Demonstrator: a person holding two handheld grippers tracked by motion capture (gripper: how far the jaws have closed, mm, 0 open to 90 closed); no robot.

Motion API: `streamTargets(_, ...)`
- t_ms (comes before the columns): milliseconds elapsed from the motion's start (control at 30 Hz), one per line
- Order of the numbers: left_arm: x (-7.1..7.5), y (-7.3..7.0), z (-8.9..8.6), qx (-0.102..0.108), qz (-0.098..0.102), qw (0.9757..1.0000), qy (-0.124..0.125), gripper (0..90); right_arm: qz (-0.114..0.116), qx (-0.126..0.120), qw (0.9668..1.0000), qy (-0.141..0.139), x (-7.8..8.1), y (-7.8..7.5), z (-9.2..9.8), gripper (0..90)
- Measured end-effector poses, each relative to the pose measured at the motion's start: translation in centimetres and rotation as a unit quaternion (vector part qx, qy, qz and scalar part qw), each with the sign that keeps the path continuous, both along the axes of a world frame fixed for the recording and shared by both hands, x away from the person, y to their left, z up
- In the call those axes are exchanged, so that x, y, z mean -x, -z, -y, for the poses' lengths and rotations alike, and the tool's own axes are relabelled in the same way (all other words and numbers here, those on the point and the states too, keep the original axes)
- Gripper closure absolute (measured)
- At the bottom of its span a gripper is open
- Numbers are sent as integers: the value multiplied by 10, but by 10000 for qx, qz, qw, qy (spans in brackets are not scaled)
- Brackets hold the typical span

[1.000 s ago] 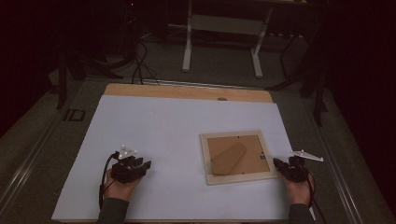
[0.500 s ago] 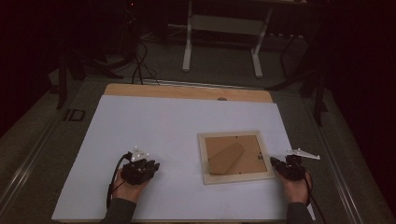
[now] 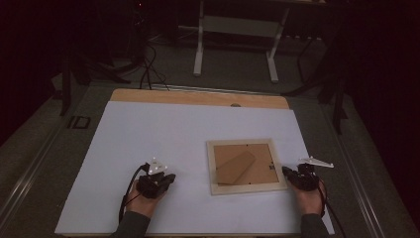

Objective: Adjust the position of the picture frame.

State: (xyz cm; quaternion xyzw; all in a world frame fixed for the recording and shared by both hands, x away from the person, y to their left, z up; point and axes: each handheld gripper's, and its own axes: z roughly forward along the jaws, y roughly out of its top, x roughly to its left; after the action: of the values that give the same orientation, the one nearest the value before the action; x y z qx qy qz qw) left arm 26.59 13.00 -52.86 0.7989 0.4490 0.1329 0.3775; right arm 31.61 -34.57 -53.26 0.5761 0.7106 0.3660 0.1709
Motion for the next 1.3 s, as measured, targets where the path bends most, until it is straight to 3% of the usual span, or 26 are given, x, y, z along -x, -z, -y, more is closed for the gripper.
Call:
streamTargets(367, 6, -1, 16, 4, 124, 9992, 383, 895, -17, -17, 9998, -197, -1, 0, -8, 897)
streamTargets(767, 16, 0, 38, 51, 172, 9957, 911, 895, -56, -88, 9995, -302, -2, 1, -13, 897)
streamTargets(867, 20, 0, 45, 39, 201, 9938, 1094, 896, -51, -92, 9994, -316, -2, 1, -14, 897)
streamTargets(1067, 25, 3, 57, -55, 210, 9897, 1412, 894, -57, -82, 9994, -335, -2, 1, -17, 897)
streamTargets(1300, 28, 5, 65, -289, 274, 9887, 1443, 889, -64, -49, 9992, -393, -2, 0, -21, 897)
